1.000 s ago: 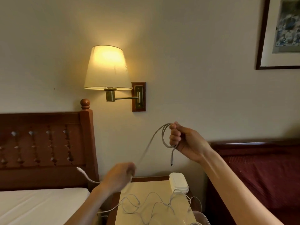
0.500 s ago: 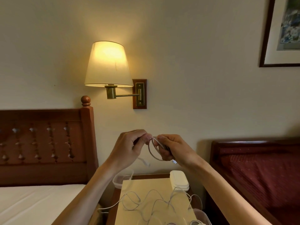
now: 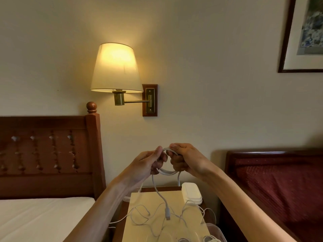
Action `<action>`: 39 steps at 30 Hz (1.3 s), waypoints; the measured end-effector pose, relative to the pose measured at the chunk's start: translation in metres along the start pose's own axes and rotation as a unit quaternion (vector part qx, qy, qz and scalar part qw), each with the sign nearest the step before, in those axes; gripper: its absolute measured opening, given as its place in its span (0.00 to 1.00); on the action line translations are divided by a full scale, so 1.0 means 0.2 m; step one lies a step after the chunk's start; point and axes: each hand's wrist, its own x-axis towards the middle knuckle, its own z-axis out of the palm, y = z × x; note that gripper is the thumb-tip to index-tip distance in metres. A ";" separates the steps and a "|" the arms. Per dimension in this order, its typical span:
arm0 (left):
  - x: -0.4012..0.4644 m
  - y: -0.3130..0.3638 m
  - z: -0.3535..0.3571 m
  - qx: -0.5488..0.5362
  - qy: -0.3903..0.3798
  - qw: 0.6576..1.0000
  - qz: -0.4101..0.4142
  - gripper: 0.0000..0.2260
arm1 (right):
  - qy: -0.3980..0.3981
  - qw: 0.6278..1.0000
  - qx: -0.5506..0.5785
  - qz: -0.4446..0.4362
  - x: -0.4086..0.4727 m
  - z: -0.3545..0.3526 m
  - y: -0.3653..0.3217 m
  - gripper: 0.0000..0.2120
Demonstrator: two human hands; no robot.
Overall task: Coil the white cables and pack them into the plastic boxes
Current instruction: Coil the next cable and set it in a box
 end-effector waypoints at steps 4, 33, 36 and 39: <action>0.03 -0.01 0.06 0.101 0.131 0.986 0.027 0.20 | 0.074 0.994 -0.067 -0.047 0.00 0.03 0.05 0.17; 0.07 -0.01 0.05 -0.022 0.215 0.976 -0.022 0.22 | 0.233 0.945 -0.148 -0.176 -0.01 0.15 0.14 0.05; 0.06 0.00 0.02 -0.053 0.216 0.975 -0.023 0.22 | 0.154 0.969 -0.128 -0.146 -0.03 0.09 0.12 0.22; 0.05 0.02 0.01 -0.106 0.205 0.973 -0.027 0.21 | 0.139 0.970 -0.163 -0.117 -0.03 0.07 0.14 0.26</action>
